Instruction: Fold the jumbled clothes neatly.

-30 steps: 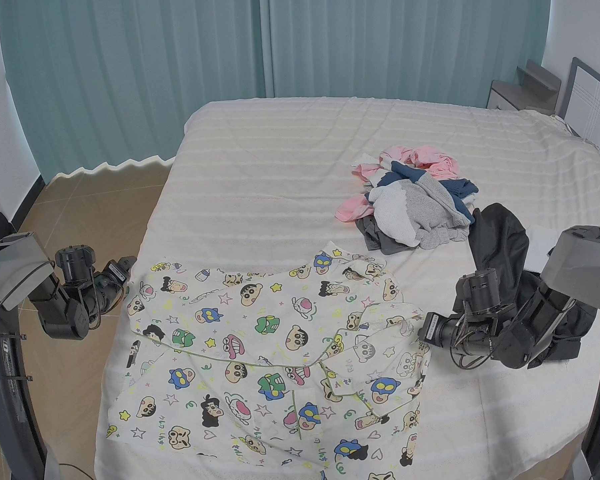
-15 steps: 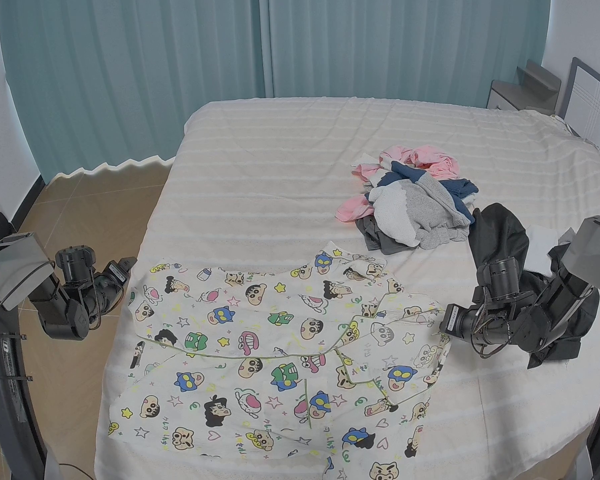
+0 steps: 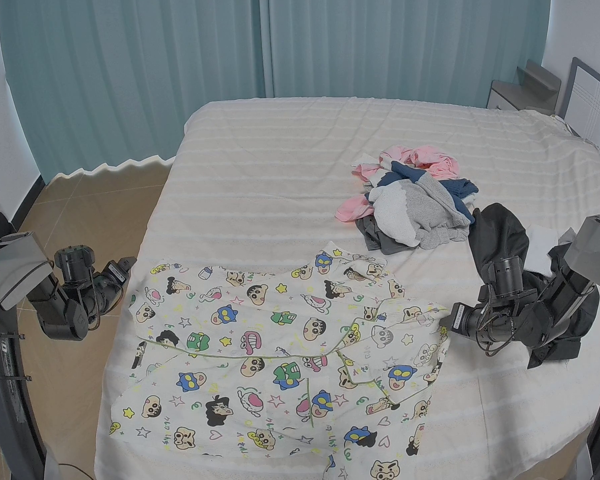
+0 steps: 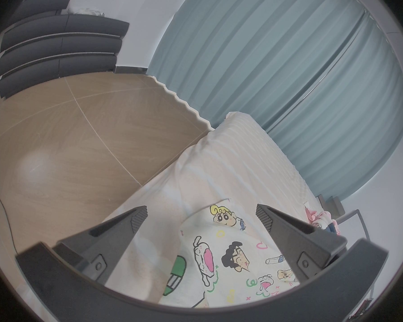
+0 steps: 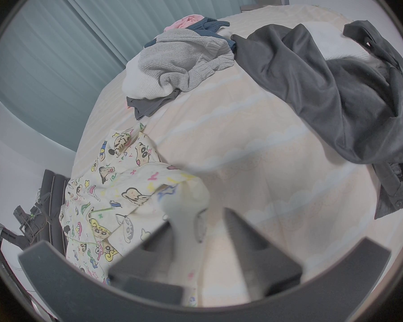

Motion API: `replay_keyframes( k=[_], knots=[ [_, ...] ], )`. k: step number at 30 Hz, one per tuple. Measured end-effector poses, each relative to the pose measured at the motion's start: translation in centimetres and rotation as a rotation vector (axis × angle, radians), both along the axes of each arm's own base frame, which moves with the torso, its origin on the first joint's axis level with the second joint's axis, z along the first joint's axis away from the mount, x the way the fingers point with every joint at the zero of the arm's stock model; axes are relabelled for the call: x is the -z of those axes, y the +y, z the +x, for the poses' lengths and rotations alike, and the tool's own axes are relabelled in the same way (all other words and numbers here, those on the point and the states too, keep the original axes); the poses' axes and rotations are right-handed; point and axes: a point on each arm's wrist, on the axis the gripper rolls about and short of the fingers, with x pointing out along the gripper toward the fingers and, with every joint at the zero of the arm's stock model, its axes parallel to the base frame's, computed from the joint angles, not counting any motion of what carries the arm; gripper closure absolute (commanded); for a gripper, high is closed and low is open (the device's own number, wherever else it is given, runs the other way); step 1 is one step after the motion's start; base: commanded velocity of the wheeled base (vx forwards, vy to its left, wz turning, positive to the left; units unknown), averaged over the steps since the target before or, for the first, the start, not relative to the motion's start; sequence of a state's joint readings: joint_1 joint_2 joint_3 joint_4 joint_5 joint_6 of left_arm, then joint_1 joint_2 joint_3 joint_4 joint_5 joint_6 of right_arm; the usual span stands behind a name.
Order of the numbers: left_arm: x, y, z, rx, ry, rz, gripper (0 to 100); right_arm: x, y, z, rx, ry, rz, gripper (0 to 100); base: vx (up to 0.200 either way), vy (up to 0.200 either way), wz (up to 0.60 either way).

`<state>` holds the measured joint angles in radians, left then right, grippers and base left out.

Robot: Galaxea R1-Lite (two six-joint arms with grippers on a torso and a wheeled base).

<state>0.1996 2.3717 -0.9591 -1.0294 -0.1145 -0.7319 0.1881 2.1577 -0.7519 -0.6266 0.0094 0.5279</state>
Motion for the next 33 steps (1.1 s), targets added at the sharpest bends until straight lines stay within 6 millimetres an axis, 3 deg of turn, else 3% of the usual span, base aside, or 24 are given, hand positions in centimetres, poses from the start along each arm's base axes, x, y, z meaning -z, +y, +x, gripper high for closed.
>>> replay_keyframes(
  k=[10,18,26,33],
  knots=[
    [-1.2,-0.7,-0.6,-0.024,-0.007,0.027,0,0.4,1.8,-1.0,-0.053,0.024,0.008,0,0.000,0.000,0.00],
    [-1.1,-2.4,-1.2,-0.025,0.016,0.009,0,0.3,3.9,-2.9,-0.132,0.044,-0.002,0,-0.200,0.000,0.00],
    [-5.0,-5.7,-1.6,-0.021,-0.005,0.036,0,-0.4,4.5,-3.8,-0.166,0.024,0.004,0,-0.200,0.000,0.00],
    [-6.9,-6.5,-4.8,0.011,0.135,0.024,0,-0.7,5.4,-4.5,-0.201,0.018,0.005,0,-0.057,0.000,0.00]
  ],
)
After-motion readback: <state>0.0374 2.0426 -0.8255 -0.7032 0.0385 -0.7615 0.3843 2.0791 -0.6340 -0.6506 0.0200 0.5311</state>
